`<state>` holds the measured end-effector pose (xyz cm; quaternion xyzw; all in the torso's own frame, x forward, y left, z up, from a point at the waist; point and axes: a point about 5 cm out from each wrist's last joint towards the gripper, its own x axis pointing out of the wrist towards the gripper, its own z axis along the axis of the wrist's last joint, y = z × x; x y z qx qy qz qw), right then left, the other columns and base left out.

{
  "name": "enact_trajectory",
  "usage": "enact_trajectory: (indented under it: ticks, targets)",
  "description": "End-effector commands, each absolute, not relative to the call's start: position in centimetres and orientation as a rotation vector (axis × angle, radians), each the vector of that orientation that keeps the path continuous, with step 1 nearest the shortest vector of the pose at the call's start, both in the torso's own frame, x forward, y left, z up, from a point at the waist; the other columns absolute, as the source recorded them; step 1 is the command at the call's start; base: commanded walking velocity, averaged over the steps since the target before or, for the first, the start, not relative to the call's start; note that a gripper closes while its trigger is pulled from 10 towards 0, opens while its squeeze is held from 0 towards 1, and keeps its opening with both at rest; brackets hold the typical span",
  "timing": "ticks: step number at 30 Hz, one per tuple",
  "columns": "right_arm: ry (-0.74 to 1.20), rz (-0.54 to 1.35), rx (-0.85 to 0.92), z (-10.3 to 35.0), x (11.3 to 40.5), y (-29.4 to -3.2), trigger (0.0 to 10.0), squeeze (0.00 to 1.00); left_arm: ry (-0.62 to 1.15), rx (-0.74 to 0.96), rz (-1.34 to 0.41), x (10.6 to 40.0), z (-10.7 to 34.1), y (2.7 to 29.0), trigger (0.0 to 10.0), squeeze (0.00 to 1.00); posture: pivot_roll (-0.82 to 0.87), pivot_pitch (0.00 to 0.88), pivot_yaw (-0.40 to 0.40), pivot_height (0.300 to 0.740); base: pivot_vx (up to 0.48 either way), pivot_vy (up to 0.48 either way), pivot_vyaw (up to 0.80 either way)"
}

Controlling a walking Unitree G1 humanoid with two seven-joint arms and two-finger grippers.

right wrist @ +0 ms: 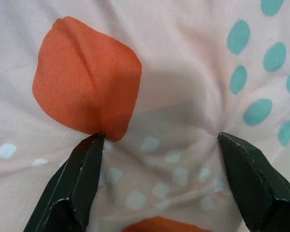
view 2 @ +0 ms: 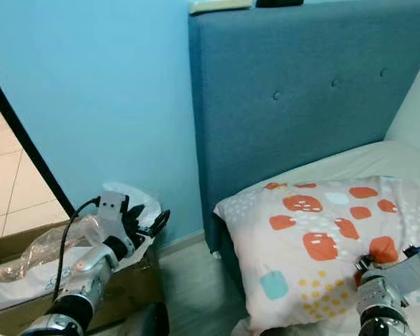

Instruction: Clean up the room

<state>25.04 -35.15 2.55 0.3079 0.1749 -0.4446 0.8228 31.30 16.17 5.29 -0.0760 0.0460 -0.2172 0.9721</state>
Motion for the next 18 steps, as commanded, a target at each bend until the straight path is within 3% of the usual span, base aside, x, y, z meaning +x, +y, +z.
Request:
enact_trajectory:
  ticks: [1, 7, 18]
  targets:
    - [0.38, -0.937, 0.707, 2.1, 25.0, -34.7, 10.0, 0.0, 0.098, -0.139, -0.459, 30.9, 5.0, 15.9, 10.0, 0.0, 0.01, 0.064, -0.024, 0.535, 0.0, 0.0, 0.0]
    - [0.428, -0.913, 0.765, 0.7, 24.8, -33.0, 10.0, 0.0, 0.082, -0.126, -0.506, 30.4, 5.0, 14.7, 10.0, 0.0, 0.02, 0.075, -0.038, 0.51, 0.0, 0.0, 0.0]
    - [0.367, -0.948, 0.676, 1.7, 24.7, -34.2, 10.0, 0.0, 0.09, -0.113, -0.555, 29.9, 4.7, 13.6, 10.0, 0.0, -0.01, 0.084, -0.031, 0.475, 0.0, 0.0, 0.0]
